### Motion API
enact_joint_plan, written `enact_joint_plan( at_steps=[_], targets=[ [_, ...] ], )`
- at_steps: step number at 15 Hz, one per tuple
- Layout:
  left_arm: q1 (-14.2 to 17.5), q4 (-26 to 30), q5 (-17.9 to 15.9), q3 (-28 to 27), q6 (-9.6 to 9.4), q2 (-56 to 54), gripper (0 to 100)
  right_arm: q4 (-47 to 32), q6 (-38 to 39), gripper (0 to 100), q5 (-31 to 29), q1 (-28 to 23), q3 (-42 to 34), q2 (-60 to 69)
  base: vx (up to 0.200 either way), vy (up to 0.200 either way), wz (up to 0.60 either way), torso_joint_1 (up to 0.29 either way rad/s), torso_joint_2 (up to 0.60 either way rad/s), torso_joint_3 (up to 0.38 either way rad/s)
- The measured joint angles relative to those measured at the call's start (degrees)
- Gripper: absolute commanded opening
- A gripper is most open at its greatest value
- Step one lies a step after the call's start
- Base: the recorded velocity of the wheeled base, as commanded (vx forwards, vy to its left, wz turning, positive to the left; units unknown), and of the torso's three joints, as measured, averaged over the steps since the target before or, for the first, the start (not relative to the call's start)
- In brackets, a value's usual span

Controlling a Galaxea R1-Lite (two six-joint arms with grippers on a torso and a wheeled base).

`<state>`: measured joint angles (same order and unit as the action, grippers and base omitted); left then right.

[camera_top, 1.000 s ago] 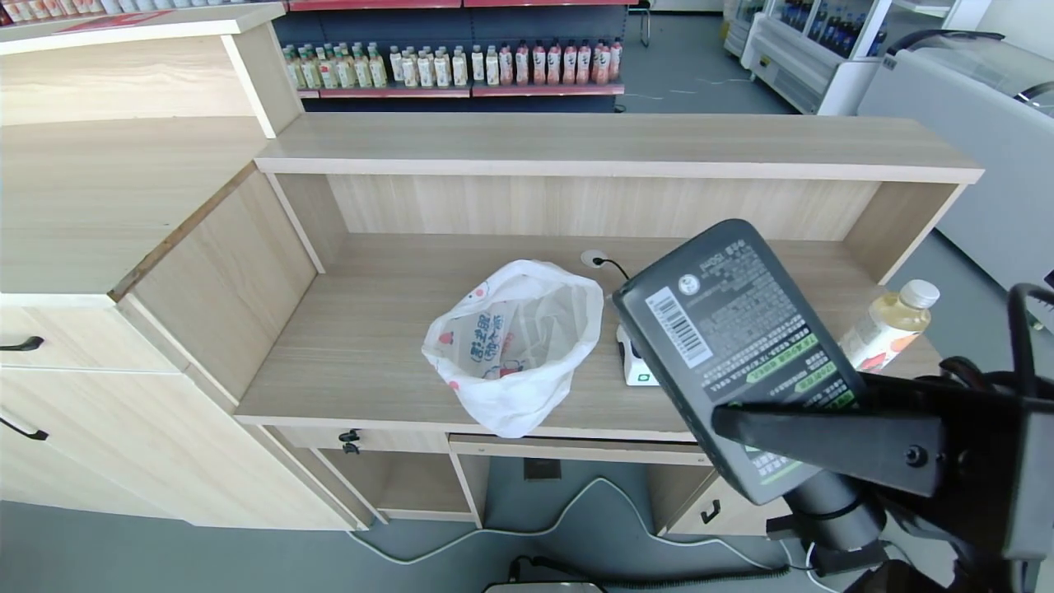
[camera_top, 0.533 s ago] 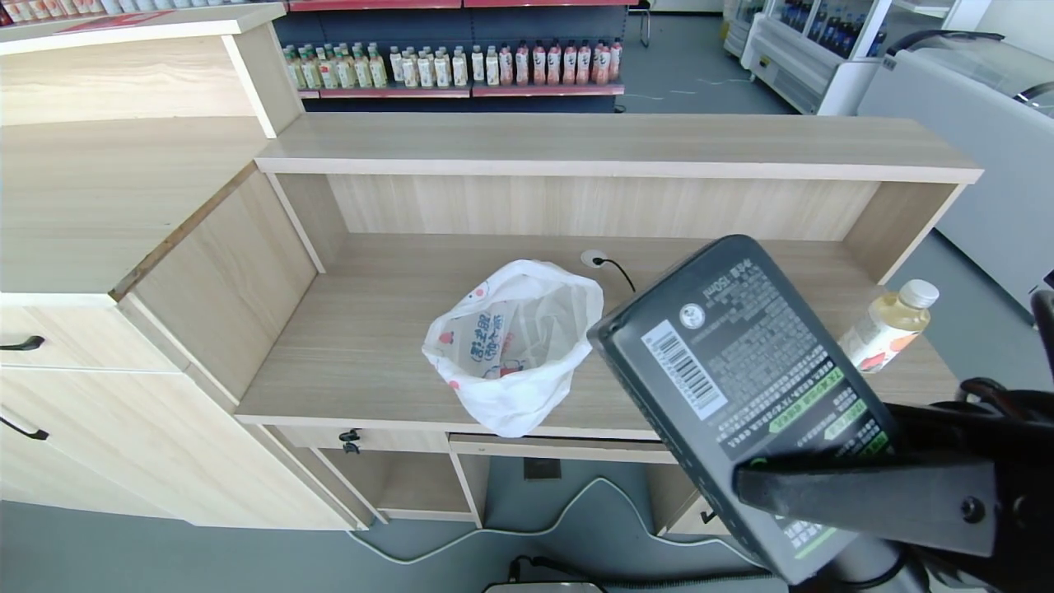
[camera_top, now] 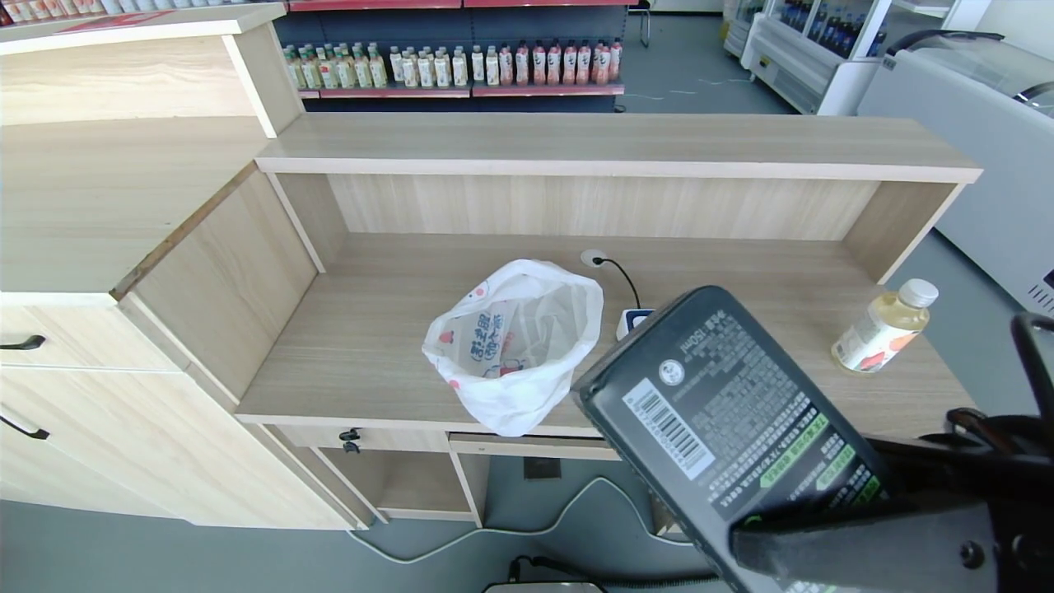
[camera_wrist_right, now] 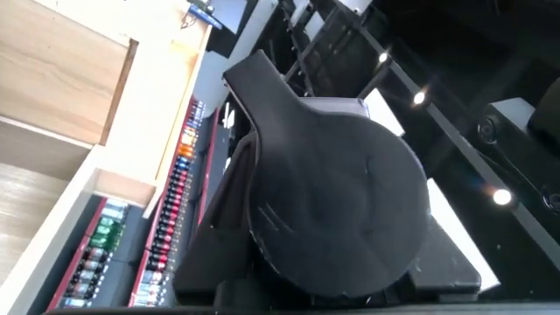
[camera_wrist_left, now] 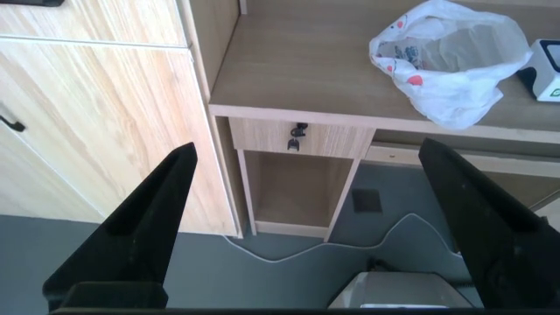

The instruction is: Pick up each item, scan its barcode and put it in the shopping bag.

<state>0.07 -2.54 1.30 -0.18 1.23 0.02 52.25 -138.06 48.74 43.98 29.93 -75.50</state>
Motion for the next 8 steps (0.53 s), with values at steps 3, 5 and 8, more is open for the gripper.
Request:
enact_joint_plan(
  at_steps=[3, 5, 8],
  targets=[
    [0.0, 0.0, 0.0, 0.0, 0.0, 0.0, 100, -0.6, 0.0, 0, 2.0, -0.2, -0.4, 0.0, 0.0, 0.0, 0.0, 0.0, 0.0, 0.0],
    [0.0, 0.0, 0.0, 0.0, 0.0, 0.0, 100, -0.7, 0.1, 0, 2.0, -0.4, -0.3, 0.1, 0.0, 0.0, 0.0, 0.0, 0.0, 0.0],
    [0.0, 0.0, 0.0, 0.0, -0.01, 0.0, 100, -1.0, 0.2, 0, 2.1, -0.5, -0.3, 0.3, 0.0, 0.0, 0.0, 0.0, 0.0, 0.0]
  ],
)
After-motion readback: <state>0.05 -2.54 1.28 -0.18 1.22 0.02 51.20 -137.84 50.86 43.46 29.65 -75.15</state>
